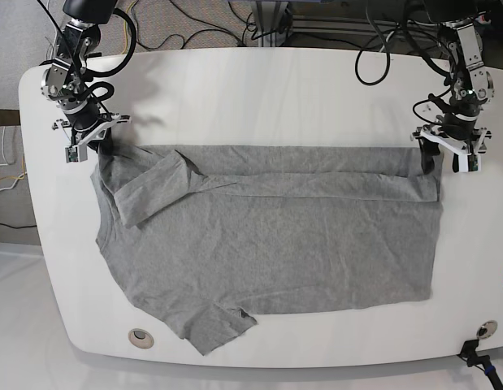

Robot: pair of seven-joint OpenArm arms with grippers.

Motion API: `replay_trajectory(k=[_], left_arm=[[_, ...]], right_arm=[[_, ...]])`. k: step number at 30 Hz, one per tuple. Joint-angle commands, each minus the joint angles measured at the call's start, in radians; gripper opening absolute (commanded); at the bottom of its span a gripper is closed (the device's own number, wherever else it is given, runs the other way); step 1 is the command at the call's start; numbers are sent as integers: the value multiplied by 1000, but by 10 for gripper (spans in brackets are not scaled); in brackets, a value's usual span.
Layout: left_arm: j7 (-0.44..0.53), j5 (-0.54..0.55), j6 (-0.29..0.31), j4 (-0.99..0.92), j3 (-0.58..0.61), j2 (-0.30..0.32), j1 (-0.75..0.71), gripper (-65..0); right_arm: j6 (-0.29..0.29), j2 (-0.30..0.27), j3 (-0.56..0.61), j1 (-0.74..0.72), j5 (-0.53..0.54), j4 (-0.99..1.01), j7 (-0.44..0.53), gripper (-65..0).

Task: Fold the T-shirt properly
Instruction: 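Grasp the folded edge with both grippers and drag it toward the arms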

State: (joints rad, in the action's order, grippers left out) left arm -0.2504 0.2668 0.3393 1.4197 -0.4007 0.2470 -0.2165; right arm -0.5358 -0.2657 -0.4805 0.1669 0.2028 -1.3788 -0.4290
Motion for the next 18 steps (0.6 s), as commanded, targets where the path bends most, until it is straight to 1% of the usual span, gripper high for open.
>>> replay_trajectory(k=[1, 13, 14, 16, 18], left_arm=[[21, 13, 4, 5, 12, 12, 6, -242], [23, 13, 2, -98, 18, 5, 9, -247], [23, 13, 2, -99, 18, 5, 9, -267], [23, 13, 2, -99, 18, 5, 9, -335], [23, 12, 1, -105, 18, 5, 9, -434]], right_arm=[[3, -11, -4, 4, -21, -4, -34, -650], [3, -11, -4, 4, -21, -4, -34, -650], [3, -11, -4, 4, -21, -4, -34, -650], [3, -11, -4, 4, -21, -4, -34, -650], [3, -11, -4, 4, -21, -4, -34, -650]])
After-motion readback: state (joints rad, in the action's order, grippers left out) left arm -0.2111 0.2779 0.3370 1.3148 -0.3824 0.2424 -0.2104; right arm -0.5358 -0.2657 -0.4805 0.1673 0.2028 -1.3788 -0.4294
